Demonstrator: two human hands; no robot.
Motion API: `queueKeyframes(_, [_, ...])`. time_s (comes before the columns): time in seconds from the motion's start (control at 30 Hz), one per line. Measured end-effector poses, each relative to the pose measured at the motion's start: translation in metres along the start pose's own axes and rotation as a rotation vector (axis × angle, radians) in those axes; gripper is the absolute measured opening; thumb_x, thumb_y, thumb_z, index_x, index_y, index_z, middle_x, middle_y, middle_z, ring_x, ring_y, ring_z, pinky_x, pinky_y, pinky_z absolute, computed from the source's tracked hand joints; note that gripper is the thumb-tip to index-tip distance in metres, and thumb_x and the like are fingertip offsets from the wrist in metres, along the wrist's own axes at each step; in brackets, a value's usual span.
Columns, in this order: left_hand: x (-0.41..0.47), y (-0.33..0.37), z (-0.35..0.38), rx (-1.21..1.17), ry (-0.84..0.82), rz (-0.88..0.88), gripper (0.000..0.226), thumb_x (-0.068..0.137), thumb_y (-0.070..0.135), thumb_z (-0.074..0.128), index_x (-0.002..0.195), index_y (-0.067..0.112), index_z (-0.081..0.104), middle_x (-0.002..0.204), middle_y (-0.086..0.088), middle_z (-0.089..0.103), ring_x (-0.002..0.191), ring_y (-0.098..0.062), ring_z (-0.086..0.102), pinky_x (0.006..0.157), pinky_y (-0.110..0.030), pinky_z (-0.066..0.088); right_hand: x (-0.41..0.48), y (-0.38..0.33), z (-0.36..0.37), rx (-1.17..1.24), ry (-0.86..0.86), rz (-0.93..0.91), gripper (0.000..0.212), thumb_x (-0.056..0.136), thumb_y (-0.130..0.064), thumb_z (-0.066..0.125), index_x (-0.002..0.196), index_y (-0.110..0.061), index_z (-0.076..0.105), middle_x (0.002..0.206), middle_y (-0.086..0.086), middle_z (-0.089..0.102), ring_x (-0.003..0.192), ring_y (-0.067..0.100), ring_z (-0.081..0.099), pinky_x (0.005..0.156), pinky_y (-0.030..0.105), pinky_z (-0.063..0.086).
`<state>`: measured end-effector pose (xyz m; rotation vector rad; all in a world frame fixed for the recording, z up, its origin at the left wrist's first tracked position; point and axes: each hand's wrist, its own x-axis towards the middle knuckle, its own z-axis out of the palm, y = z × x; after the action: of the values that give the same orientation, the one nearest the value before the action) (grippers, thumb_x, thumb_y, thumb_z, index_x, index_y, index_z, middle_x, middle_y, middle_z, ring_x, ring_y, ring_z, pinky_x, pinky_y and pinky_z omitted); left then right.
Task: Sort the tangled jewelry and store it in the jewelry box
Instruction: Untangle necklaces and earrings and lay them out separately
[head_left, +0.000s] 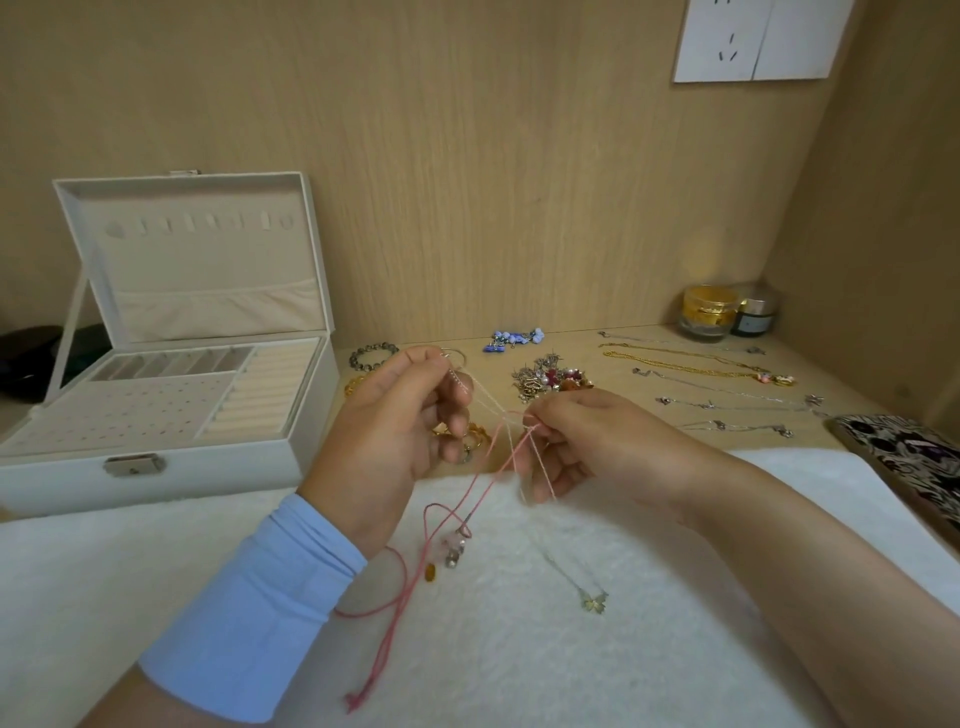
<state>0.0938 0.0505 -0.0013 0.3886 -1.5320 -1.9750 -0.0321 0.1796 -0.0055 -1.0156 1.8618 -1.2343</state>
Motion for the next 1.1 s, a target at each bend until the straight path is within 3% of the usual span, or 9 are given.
queueKeyframes(0.1, [0.003, -0.001, -0.002, -0.103, 0.000, -0.012, 0.020, 0.099, 0.013, 0.045, 0.080, 0.016, 0.052, 0.071, 0.001, 0.059, 0.059, -0.013, 0.049, 0.053, -0.025, 0.042, 0.001, 0.005, 0.000, 0.051, -0.025, -0.045, 0.037, 0.106, -0.030, 0.044, 0.083, -0.008, 0.061, 0.075, 0.004, 0.068, 0.065, 0.020, 0.063, 0.066, 0.033, 0.046])
queueKeyframes(0.3, [0.006, 0.002, -0.006, -0.310, -0.081, -0.042, 0.009, 0.085, 0.021, 0.050, 0.078, 0.017, 0.047, 0.071, -0.002, 0.056, 0.067, -0.018, 0.056, 0.078, -0.035, 0.051, 0.004, 0.004, -0.006, 0.226, -0.055, -0.042, 0.027, 0.102, -0.022, 0.051, 0.082, -0.010, 0.062, 0.068, 0.000, 0.066, 0.060, 0.017, 0.061, 0.059, 0.024, 0.052])
queueKeyframes(0.47, [0.005, 0.008, -0.007, -0.382, -0.083, 0.009, 0.011, 0.084, 0.024, 0.046, 0.076, 0.019, 0.041, 0.060, 0.001, 0.042, 0.055, -0.016, 0.043, 0.063, -0.031, 0.054, 0.007, 0.008, -0.010, 0.498, -0.075, 0.099, 0.023, 0.101, -0.022, 0.043, 0.079, -0.016, 0.050, 0.081, 0.008, 0.064, 0.064, 0.023, 0.058, 0.065, 0.034, 0.049])
queueKeyframes(0.6, [0.006, 0.011, -0.012, -0.389, -0.039, -0.008, 0.022, 0.098, 0.022, 0.036, 0.076, 0.021, 0.041, 0.060, 0.003, 0.034, 0.051, -0.013, 0.029, 0.047, -0.022, 0.036, 0.008, 0.008, -0.016, 0.759, -0.092, 0.091, 0.019, 0.089, -0.027, 0.044, 0.071, -0.021, 0.041, 0.079, 0.008, 0.059, 0.070, 0.024, 0.059, 0.075, 0.037, 0.046])
queueKeyframes(0.73, [0.003, 0.019, -0.016, -0.410, -0.056, 0.006, 0.019, 0.093, 0.022, 0.041, 0.075, 0.021, 0.042, 0.061, 0.005, 0.031, 0.049, -0.010, 0.025, 0.042, -0.020, 0.027, 0.009, 0.008, -0.017, 0.853, -0.016, 0.084, 0.032, 0.098, -0.029, 0.043, 0.068, -0.020, 0.041, 0.063, 0.004, 0.049, 0.064, 0.026, 0.062, 0.084, 0.044, 0.051])
queueKeyframes(0.83, [0.000, 0.028, -0.017, -0.409, -0.096, 0.041, 0.011, 0.085, 0.025, 0.046, 0.075, 0.022, 0.041, 0.061, 0.006, 0.029, 0.049, -0.009, 0.020, 0.042, -0.020, 0.020, 0.005, 0.006, -0.015, 0.772, 0.040, 0.109, 0.030, 0.101, -0.029, 0.048, 0.073, -0.018, 0.044, 0.054, 0.000, 0.034, 0.049, 0.020, 0.048, 0.066, 0.039, 0.057])
queueKeyframes(0.9, [0.000, 0.035, -0.014, -0.378, -0.123, 0.068, 0.010, 0.085, 0.025, 0.045, 0.076, 0.022, 0.040, 0.060, 0.006, 0.030, 0.049, -0.009, 0.019, 0.041, -0.020, 0.016, 0.003, 0.007, -0.011, 0.626, 0.084, 0.119, 0.028, 0.101, -0.029, 0.053, 0.076, -0.017, 0.045, 0.054, 0.000, 0.030, 0.045, 0.017, 0.035, 0.053, 0.033, 0.051])
queueKeyframes(1.0, [0.003, 0.053, -0.005, -0.290, -0.179, 0.130, 0.011, 0.084, 0.025, 0.044, 0.076, 0.023, 0.038, 0.058, 0.007, 0.030, 0.047, -0.009, 0.016, 0.040, -0.020, 0.012, 0.006, 0.011, -0.006, 0.250, 0.208, 0.096, 0.031, 0.100, -0.030, 0.058, 0.075, -0.015, 0.047, 0.058, 0.003, 0.037, 0.044, 0.017, 0.031, 0.050, 0.030, 0.035])
queueKeyframes(1.1, [0.009, 0.069, 0.006, -0.179, -0.217, 0.184, 0.018, 0.096, 0.021, 0.036, 0.079, 0.022, 0.037, 0.056, 0.006, 0.031, 0.045, -0.009, 0.017, 0.041, -0.021, 0.010, 0.010, 0.016, -0.002, -0.065, 0.271, 0.033, 0.033, 0.097, -0.033, 0.061, 0.071, -0.016, 0.049, 0.055, 0.001, 0.044, 0.041, 0.014, 0.035, 0.047, 0.025, 0.032])
